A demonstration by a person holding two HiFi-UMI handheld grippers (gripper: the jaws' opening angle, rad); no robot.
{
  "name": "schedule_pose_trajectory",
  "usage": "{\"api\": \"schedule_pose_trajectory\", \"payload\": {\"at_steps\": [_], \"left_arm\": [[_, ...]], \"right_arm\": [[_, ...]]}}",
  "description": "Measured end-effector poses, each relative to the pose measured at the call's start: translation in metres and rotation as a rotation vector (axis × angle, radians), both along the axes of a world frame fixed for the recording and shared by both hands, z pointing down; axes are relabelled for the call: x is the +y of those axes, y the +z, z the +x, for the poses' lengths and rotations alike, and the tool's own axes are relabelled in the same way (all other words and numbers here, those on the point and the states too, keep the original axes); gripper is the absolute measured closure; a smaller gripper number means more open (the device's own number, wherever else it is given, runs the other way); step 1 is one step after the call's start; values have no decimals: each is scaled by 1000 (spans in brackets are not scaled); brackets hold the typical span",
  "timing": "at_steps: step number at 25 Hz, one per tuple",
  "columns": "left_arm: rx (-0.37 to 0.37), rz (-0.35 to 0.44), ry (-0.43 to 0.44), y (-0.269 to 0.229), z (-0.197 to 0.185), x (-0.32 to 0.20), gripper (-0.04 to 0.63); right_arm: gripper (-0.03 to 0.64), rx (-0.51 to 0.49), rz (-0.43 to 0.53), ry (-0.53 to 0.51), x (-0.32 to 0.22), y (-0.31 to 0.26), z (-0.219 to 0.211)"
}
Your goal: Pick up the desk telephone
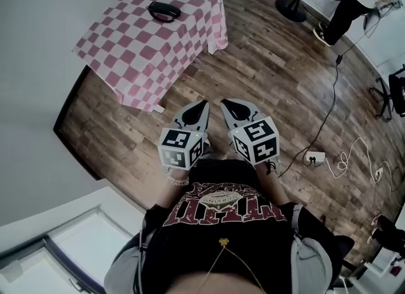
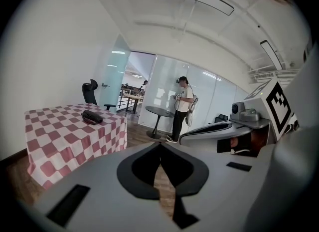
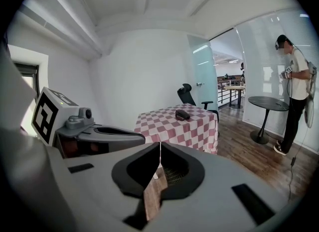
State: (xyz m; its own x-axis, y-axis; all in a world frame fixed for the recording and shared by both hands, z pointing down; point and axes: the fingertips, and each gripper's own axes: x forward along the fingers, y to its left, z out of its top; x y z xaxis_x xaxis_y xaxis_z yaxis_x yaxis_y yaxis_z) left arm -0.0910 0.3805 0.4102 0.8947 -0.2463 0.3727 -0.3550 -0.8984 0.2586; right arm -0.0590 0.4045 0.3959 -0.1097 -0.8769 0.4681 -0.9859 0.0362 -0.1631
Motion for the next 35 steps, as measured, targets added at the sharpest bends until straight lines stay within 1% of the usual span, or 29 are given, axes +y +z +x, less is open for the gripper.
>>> {"api": "schedule_pose_trajectory", "payload": {"at_steps": [6, 10, 15, 22, 25, 29, 35], "left_arm": [[-9, -2, 13, 3, 3, -30, 588], [-3, -7, 18, 3, 1, -45, 588], [-10, -16, 5, 8, -3, -56, 588], [-4, -17, -5, 7, 3, -66, 588], [9, -19, -25, 4, 13, -75, 588], [5, -19, -57, 3, 32, -91, 588], [-1, -22, -88, -2, 74, -111, 588]], "right_arm": [[595, 10, 5, 8, -35, -1, 5], [595, 5, 5, 15, -51, 1, 6], [595, -16, -5, 12, -60, 7, 1], [595, -25, -11, -15, -74, 10, 4], [595, -27, -7, -41, -85, 9, 12], [595, -22, -3, -82, -104, 5, 31], [595, -21, 2, -130, -128, -4, 70]]}}
